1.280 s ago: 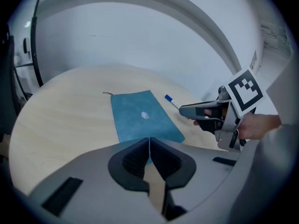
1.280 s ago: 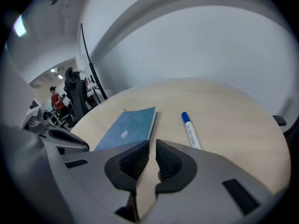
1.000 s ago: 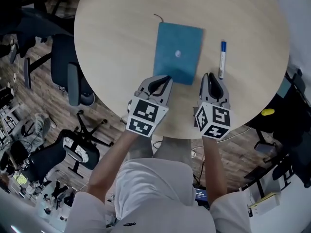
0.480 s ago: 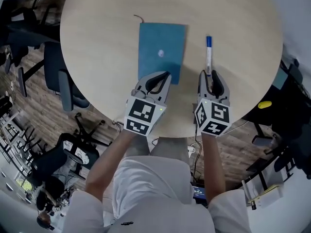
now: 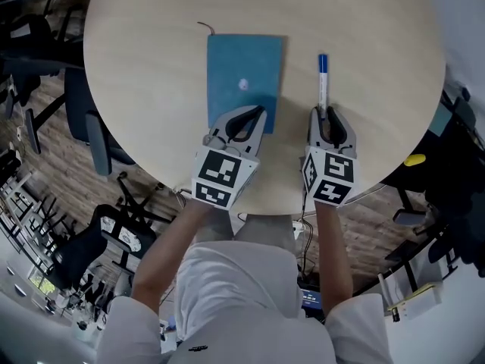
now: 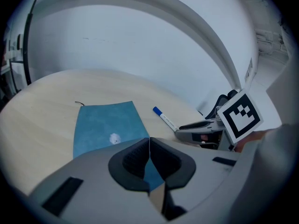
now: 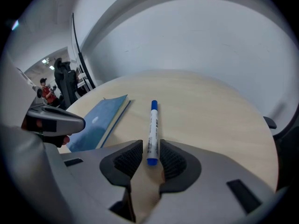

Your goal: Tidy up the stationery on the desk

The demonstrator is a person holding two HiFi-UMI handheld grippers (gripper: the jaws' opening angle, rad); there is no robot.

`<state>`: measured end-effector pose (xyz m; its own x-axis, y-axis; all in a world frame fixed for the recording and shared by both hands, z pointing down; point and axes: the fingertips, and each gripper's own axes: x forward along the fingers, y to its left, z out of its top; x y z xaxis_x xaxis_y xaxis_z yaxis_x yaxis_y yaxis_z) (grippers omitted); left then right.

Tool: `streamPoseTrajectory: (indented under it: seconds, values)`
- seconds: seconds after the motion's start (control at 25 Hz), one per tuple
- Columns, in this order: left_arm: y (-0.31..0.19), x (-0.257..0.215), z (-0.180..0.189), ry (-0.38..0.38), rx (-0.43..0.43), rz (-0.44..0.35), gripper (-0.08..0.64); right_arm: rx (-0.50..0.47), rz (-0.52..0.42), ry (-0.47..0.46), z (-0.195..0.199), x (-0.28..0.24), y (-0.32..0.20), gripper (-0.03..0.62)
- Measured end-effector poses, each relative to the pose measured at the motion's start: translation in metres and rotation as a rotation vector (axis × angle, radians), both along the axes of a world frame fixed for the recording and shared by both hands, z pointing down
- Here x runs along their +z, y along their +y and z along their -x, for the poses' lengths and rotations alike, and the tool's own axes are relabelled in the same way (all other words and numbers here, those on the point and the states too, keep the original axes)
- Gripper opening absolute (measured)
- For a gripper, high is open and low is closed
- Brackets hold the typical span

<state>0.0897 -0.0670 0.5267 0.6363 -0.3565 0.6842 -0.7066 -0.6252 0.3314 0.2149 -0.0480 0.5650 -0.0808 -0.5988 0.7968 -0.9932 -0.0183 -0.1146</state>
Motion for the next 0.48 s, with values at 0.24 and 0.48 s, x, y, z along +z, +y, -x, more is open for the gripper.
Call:
streamPoseTrajectory:
  seconds: [0.24, 0.48]
  values:
    - [0.0033, 0.0024, 0.0004, -0.005, 0.004, 0.001, 0.025, 0.000, 0.013, -0.011, 0.0006, 0.0025, 0.0032, 0.091]
    - [0.0038, 0.0004, 0.0053, -0.009, -0.013, -0.007, 0.025, 0.026, -0.001, -0.034, 0.0027, -0.0052, 0.0084, 0.089]
